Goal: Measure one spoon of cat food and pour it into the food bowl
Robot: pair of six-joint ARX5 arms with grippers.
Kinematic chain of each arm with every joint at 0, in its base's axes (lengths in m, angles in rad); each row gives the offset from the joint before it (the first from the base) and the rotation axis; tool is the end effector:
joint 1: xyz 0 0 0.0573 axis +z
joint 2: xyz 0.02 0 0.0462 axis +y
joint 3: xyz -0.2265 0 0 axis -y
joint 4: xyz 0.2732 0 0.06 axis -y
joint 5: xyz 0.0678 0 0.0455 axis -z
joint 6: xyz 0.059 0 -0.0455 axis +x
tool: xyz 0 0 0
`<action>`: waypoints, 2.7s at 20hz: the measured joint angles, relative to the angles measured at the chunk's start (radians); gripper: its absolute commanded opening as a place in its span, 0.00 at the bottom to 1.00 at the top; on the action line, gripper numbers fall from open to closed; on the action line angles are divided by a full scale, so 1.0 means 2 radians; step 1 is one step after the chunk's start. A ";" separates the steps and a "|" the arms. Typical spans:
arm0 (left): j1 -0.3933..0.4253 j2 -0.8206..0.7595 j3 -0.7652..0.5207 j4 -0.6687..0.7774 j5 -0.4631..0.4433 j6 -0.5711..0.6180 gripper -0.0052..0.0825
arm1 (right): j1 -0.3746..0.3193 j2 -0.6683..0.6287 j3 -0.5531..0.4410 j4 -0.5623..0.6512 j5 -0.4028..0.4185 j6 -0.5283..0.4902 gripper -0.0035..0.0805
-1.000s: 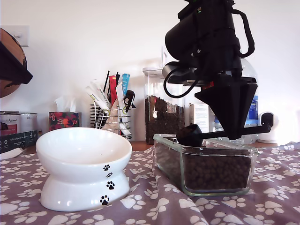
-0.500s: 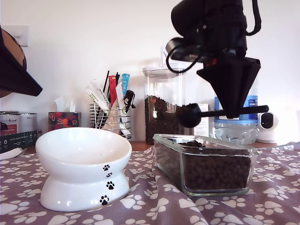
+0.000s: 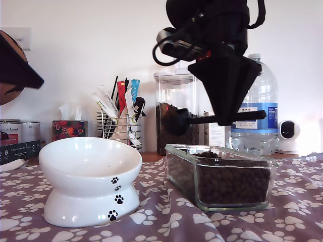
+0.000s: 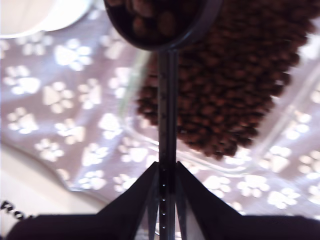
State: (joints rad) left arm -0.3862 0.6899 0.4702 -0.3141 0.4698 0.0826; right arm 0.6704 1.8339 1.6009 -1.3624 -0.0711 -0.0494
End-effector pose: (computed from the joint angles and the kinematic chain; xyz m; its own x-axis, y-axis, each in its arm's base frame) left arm 0.2018 -0.1109 0.1854 0.5406 -0.7085 -0.4537 0.7334 0.6611 -0.1585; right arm 0.2759 0.2241 0.1909 -0.0634 0.0404 -0.9972 -0.6563 0.7511 0.0721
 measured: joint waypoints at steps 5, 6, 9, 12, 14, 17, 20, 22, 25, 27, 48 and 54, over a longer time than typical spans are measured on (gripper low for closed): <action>0.000 -0.046 0.002 -0.015 -0.003 0.000 0.04 | 0.026 0.000 0.000 0.009 -0.014 0.017 0.03; 0.000 -0.050 0.002 -0.019 -0.003 0.000 0.04 | 0.031 0.000 0.000 0.012 -0.015 0.022 0.03; 0.000 -0.056 0.002 -0.028 -0.003 0.000 0.04 | 0.046 0.000 0.000 0.022 -0.016 0.029 0.03; 0.000 -0.056 0.002 -0.035 -0.003 0.000 0.04 | 0.057 0.000 0.000 0.039 -0.020 0.040 0.03; 0.000 -0.056 0.002 -0.035 -0.003 0.000 0.04 | 0.064 0.000 0.000 0.049 -0.023 0.049 0.03; 0.000 -0.056 0.002 -0.036 -0.002 0.000 0.04 | 0.072 0.000 0.000 0.062 -0.023 0.051 0.03; 0.000 -0.064 0.002 -0.036 0.003 0.000 0.04 | 0.078 0.000 0.000 0.073 -0.023 0.051 0.03; 0.000 -0.081 0.002 -0.037 0.006 -0.001 0.04 | 0.079 0.000 0.000 0.074 -0.016 0.051 0.03; 0.000 -0.108 0.002 -0.044 0.008 0.000 0.04 | 0.081 0.000 0.013 0.073 -0.011 0.051 0.03; 0.000 -0.118 0.002 -0.052 0.009 -0.001 0.04 | 0.081 0.001 0.037 0.067 0.004 0.051 0.03; 0.000 -0.135 0.002 -0.056 0.009 0.000 0.04 | 0.144 0.082 0.072 0.053 0.226 -0.029 0.03; 0.000 -0.135 0.002 -0.060 0.009 -0.001 0.04 | 0.163 0.109 0.072 0.063 0.311 -0.048 0.03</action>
State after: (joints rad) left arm -0.3866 0.4206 0.4732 -0.4335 0.4885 0.0814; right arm 0.9974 2.0525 1.7447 -1.2369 0.5518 -0.1463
